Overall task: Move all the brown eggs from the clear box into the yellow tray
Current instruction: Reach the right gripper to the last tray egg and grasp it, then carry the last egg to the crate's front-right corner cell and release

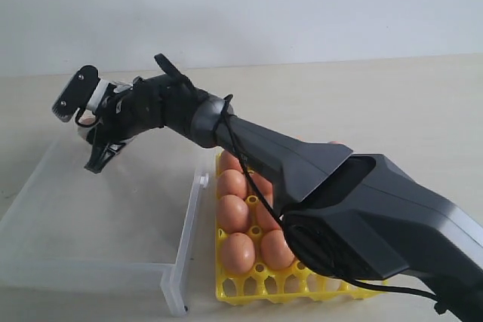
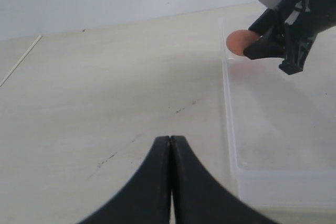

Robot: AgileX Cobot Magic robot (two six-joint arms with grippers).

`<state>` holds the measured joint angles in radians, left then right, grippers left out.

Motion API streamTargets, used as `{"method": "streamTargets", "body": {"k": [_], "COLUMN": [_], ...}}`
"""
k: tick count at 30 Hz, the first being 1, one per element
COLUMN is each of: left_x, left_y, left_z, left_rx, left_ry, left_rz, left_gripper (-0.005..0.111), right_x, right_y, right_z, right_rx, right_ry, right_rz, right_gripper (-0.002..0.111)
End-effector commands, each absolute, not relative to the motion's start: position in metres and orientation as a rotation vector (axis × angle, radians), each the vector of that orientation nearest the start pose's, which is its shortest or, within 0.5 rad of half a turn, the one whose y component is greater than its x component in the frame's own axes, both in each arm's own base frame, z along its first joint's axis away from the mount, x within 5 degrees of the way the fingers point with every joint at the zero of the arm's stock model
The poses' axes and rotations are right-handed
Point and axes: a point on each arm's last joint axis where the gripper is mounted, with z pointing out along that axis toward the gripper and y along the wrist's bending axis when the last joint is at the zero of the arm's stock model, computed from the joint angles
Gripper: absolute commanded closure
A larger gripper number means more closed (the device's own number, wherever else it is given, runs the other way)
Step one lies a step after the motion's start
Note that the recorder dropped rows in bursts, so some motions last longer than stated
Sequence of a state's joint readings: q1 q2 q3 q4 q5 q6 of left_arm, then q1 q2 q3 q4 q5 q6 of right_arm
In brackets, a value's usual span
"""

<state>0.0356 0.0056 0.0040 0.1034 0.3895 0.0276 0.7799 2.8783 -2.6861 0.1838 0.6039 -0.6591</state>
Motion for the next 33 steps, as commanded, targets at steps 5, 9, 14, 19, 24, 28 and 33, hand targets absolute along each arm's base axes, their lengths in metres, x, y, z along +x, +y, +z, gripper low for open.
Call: {"method": "streamTargets", "body": {"k": [5,9,14,19,24,28,33], "left_x": [0.052,0.052,0.052,0.052,0.052,0.052,0.052], "left_y": [0.005,0.005,0.005,0.005,0.005,0.005,0.005], "left_z": [0.179,0.179,0.179,0.179,0.179,0.179,0.179], "left_rx": [0.055,0.055,0.055,0.055,0.055,0.055,0.055], "left_ry": [1.863,1.863,1.863,1.863,1.863,1.863,1.863], "left_rz": [0.136,0.136,0.136,0.136,0.136,0.136,0.136], "left_gripper": [0.107,0.107,0.107,0.107,0.107,0.107,0.107], "right_x": [0.418,0.412,0.400,0.387,0.372,0.361,0.334], "right_y": [0.419,0.407,0.389,0.373,0.352,0.338,0.318], "right_z": [0.157,0.186,0.229,0.282,0.333,0.339,0.324], "right_rx": [-1.394,-1.406,-1.459,-1.421,-1.265,-1.190,-1.276], "right_ry": [1.891,1.983,2.054,2.057,2.093,2.195,2.332], "right_rz": [0.263,0.199,0.118,0.099,0.098,0.074,0.105], "right_gripper": [0.108,0.108,0.108,0.108,0.108,0.108,0.108]}}
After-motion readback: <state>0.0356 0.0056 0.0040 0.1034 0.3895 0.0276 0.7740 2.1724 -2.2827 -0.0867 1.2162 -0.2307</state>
